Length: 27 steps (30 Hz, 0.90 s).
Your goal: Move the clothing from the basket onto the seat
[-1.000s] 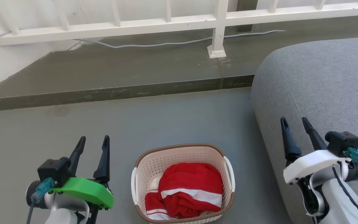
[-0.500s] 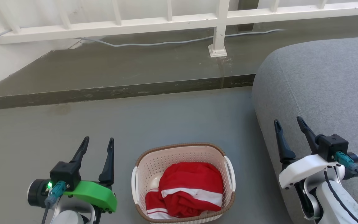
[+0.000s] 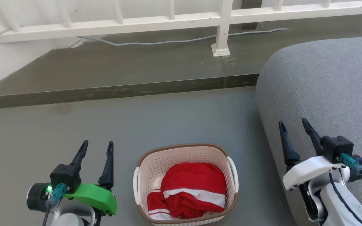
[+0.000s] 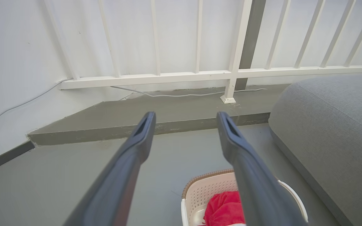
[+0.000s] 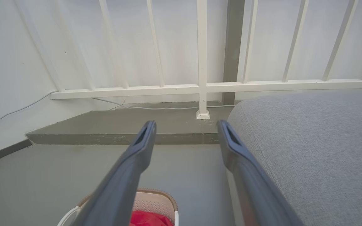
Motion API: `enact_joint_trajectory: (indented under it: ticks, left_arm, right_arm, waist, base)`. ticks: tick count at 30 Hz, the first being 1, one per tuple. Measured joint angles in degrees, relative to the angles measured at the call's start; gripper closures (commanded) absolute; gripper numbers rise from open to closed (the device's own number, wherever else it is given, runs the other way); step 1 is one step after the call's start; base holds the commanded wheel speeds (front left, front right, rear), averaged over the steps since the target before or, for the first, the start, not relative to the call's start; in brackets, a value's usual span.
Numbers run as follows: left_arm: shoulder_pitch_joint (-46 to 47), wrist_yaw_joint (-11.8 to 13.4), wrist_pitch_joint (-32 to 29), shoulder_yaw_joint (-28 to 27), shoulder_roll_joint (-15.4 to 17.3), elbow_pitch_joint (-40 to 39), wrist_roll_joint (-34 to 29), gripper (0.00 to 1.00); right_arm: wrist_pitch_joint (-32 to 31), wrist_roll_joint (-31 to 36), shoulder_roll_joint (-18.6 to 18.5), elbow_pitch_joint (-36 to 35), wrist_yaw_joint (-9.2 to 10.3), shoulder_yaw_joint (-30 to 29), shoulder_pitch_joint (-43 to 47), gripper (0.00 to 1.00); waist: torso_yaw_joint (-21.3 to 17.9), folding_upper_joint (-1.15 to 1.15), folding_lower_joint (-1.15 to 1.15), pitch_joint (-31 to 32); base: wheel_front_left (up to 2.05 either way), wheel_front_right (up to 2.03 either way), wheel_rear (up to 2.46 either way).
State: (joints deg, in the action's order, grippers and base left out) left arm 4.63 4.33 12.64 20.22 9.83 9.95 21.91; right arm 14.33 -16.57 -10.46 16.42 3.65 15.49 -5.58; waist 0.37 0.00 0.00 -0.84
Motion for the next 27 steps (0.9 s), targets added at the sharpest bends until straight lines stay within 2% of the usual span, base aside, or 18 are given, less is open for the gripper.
enact_joint_trajectory:
  ticks: [14, 27]
  left_arm:
    - [0.0, 0.5, 0.0, 0.0, 0.0, -0.1, -1.3, 0.0]
    - [2.6, 0.5, -1.0, 2.0, -1.1, -1.4, -2.0, 0.0]
  right_arm:
    - [0.0, 0.6, 0.2, -0.5, -0.2, -0.1, -1.6, 0.0]
    - [0.0, 2.0, 0.4, -4.4, -0.6, -0.3, -6.1, 0.0]
  waist:
    - [-0.2, 0.0, 0.0, -2.1]
    - [-1.0, 0.0, 0.0, -9.0]
  base:
    - [0.0, 0.0, 0.0]
    - [0.0, 0.0, 0.0]
